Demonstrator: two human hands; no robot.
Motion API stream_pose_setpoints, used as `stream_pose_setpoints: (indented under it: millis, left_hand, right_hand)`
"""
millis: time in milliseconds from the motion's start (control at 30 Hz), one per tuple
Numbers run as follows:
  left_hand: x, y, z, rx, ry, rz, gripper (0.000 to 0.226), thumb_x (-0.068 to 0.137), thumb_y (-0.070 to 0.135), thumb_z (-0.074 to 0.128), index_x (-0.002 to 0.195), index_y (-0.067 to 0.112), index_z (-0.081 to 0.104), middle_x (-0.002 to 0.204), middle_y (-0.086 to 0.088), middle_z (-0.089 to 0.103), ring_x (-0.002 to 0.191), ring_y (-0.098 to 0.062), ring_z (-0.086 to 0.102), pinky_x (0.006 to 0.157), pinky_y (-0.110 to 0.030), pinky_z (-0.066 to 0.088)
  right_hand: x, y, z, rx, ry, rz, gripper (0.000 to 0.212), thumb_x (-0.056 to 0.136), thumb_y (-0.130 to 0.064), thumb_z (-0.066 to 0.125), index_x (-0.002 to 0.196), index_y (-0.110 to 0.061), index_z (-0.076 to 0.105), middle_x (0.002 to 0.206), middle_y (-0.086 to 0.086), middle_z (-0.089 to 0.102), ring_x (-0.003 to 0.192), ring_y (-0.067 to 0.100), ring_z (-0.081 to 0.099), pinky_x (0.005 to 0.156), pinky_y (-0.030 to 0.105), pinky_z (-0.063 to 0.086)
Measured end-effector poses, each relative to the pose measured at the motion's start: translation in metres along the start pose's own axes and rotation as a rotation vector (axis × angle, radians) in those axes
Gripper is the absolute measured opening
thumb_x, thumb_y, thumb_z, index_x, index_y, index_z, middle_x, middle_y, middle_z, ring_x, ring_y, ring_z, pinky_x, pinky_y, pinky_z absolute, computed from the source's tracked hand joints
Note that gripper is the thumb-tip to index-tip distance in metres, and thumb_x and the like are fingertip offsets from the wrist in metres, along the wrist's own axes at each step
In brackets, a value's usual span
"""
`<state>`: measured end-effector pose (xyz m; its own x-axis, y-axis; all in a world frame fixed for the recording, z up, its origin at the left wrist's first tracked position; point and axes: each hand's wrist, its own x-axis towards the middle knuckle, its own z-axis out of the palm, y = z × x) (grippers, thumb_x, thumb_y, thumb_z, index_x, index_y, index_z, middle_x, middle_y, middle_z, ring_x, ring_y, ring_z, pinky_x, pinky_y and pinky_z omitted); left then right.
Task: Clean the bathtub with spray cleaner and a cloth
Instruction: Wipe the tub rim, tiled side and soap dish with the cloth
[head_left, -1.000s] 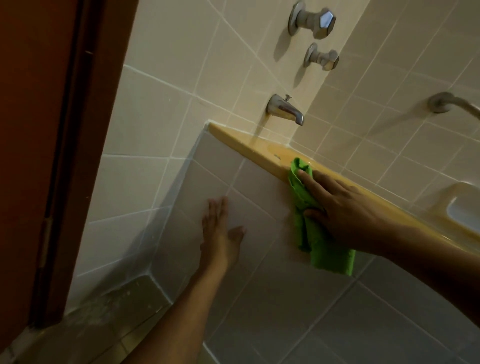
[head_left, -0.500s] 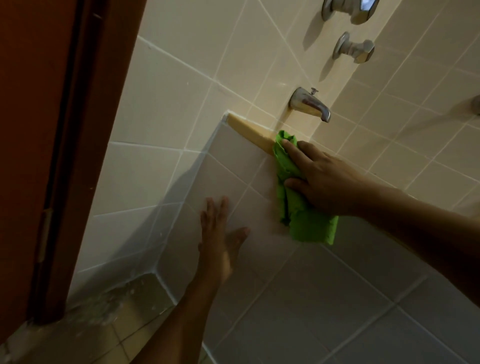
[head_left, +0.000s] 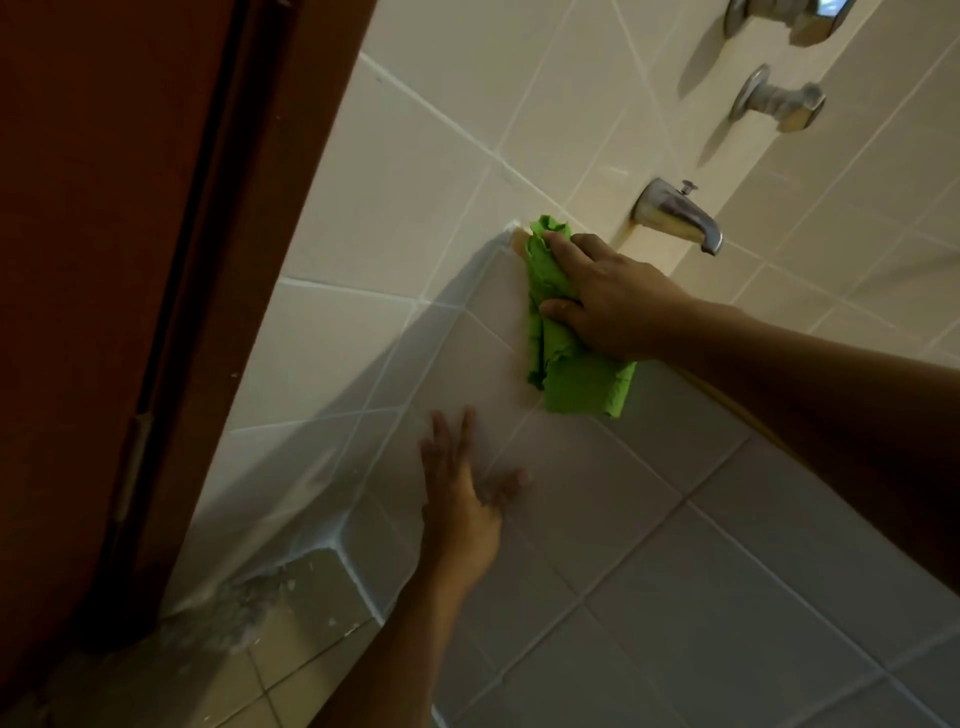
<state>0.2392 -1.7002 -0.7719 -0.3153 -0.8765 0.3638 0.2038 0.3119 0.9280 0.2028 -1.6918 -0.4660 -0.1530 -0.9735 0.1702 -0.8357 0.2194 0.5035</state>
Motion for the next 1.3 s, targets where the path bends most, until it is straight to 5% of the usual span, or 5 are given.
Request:
stream_pose_setpoints:
  millis: [367,567,733,1000,1300]
  left_hand:
    - [0.002,0.005,-0.007,0.015,-0.011,-0.02,0.098,0.069,0.099,0.041,0.153,0.066,0.005,0.165,0.027,-0.021,0.158,-0.013,-0.011,0.121,-0.063,0.022]
    - [0.003,0.02,-0.02,-0.013,-0.025,-0.082,0.086,0.088,0.048,0.073,0.157,0.047,0.022,0.173,0.004,0.002,0.159,-0.019,0.008,0.124,-0.04,0.027]
    - [0.005,0.041,-0.028,0.031,-0.061,-0.192,0.075,0.096,0.016,0.071,0.16,0.029,0.034,0.172,0.0,0.015,0.154,-0.02,0.028,0.104,-0.011,0.028]
    - [-0.019,0.086,-0.02,-0.02,-0.116,-0.167,0.066,0.095,0.0,0.065,0.15,0.031,0.047,0.152,0.014,0.028,0.146,-0.007,0.031,0.115,-0.031,0.041]
    - [-0.05,0.173,-0.011,0.071,-0.248,-0.107,0.055,0.096,0.01,0.063,0.145,0.033,0.057,0.15,0.001,0.054,0.131,-0.024,0.058,0.107,-0.033,0.049]
  right_hand:
    - [0.041,-0.011,0.007,-0.042,0.048,-0.01,0.079,0.102,-0.053,0.047,0.163,-0.02,0.009,0.158,0.011,0.029,0.133,0.042,0.046,0.105,0.048,0.043]
    - [0.033,-0.012,0.004,-0.023,0.067,-0.012,0.071,0.102,-0.048,0.05,0.16,-0.021,0.021,0.151,0.011,0.038,0.131,0.041,0.047,0.104,0.052,0.044]
    - [0.003,-0.006,-0.001,-0.05,0.056,-0.087,0.056,0.104,-0.038,0.047,0.156,-0.023,0.032,0.151,0.011,0.037,0.126,0.04,0.049,0.104,0.051,0.045]
    - [-0.096,0.028,0.001,-0.068,0.079,-0.057,0.054,0.104,-0.038,0.044,0.156,-0.026,0.034,0.154,0.01,0.036,0.125,0.039,0.051,0.101,0.052,0.047]
    - [-0.216,0.064,0.003,0.039,0.168,0.065,0.049,0.098,-0.036,0.043,0.145,-0.024,0.049,0.135,0.009,0.055,0.103,0.037,0.06,0.083,0.051,0.053]
